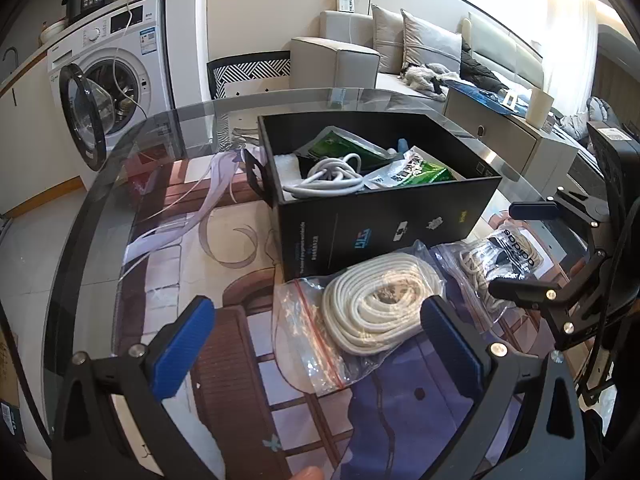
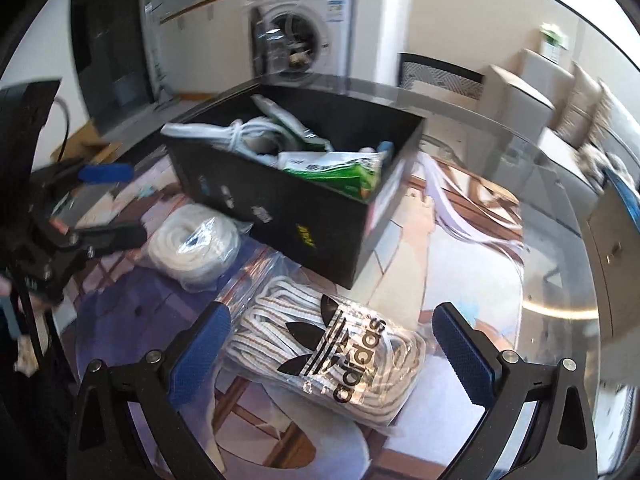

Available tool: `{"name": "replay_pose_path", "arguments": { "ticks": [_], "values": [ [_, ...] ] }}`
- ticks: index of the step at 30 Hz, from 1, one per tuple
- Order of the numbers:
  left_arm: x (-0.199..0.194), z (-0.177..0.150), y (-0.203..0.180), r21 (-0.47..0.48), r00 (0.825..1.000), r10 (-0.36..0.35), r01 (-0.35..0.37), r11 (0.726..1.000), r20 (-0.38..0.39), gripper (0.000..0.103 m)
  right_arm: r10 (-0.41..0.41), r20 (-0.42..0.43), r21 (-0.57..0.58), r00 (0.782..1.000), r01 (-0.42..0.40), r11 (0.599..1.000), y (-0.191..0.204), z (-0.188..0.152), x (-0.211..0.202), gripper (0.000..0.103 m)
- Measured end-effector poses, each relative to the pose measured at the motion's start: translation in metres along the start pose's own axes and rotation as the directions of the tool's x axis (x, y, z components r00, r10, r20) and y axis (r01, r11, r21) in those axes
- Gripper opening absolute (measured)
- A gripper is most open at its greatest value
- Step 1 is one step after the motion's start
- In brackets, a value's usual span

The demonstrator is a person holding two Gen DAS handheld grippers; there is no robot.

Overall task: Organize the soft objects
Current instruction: 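Move the right gripper to the Adidas bag of white laces and close it, then grasp the clear bag of white rope with the left gripper while the right gripper holds the Adidas bag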

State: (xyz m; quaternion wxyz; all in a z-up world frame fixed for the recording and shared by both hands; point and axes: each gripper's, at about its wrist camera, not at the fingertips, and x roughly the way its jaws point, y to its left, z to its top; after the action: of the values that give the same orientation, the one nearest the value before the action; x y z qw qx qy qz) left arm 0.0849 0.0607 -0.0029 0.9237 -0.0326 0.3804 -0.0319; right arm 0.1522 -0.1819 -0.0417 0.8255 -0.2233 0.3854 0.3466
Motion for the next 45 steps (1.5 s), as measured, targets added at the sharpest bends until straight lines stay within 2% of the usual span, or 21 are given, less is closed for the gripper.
{"name": "replay_pose_path", "arguments": {
  "ticks": [3,7,11,15,18,21,28,31,33,37,39,45],
  "values": [
    [-0.001,0.000,0.000,-0.001,1.000,-0.002,0.002,1.000,0.003,0.103,0.066,0.004,-0.114,0.998,-0.065,0.991,0.005,0.003,-0.001,0.103],
    [-0.002,0.000,-0.001,0.002,1.000,-0.005,0.005,1.000,0.004,0.103,0.116,-0.063,-0.197,0.991,-0.127,0.972,0.006,0.006,0.009,0.103],
    [-0.002,-0.001,-0.005,0.009,1.000,-0.007,0.007,1.000,0.004,0.103,0.169,-0.148,-0.187,0.975,-0.195,0.963,-0.004,0.005,0.023,0.103],
    [-0.001,-0.001,-0.005,0.008,1.000,-0.010,0.010,1.000,-0.001,0.103,0.199,-0.171,-0.178,0.965,-0.228,0.957,-0.002,-0.007,0.016,0.103],
    [0.002,-0.002,-0.006,0.010,1.000,-0.010,0.010,1.000,-0.009,0.103,0.210,-0.157,-0.171,0.965,-0.236,0.957,0.007,-0.022,0.006,0.103],
    [0.005,-0.003,-0.008,0.009,1.000,-0.017,0.017,1.000,-0.017,0.103,0.229,-0.106,-0.117,0.968,-0.241,0.963,0.013,-0.030,-0.005,0.103],
    [0.009,-0.006,-0.014,0.015,0.999,-0.029,0.030,0.999,-0.030,0.103,0.171,-0.052,-0.094,0.984,-0.175,0.980,0.039,-0.033,0.000,0.102],
    [0.010,-0.006,-0.014,0.008,0.999,-0.040,0.041,0.999,-0.034,0.103,0.128,-0.035,-0.084,0.991,-0.131,0.988,0.043,-0.026,0.007,0.094],
    [0.010,-0.007,-0.014,0.003,0.998,-0.047,0.047,0.999,-0.037,0.103,0.126,-0.014,-0.090,0.992,-0.127,0.988,0.046,-0.021,0.008,0.080],
    [0.014,-0.009,-0.015,0.001,0.998,-0.042,0.042,0.999,-0.047,0.103,0.135,0.004,-0.104,0.991,-0.133,0.986,0.047,-0.022,0.007,0.066],
    [0.016,-0.009,-0.015,-0.001,0.998,-0.046,0.046,0.999,-0.051,0.103,0.141,0.000,-0.114,0.990,-0.140,0.984,0.047,-0.023,0.004,0.055],
    [0.019,-0.009,-0.018,-0.017,0.997,-0.053,0.053,0.998,-0.060,0.103,0.173,0.012,-0.098,0.985,-0.171,0.980,0.036,-0.027,-0.007,0.048]
  ]
}}
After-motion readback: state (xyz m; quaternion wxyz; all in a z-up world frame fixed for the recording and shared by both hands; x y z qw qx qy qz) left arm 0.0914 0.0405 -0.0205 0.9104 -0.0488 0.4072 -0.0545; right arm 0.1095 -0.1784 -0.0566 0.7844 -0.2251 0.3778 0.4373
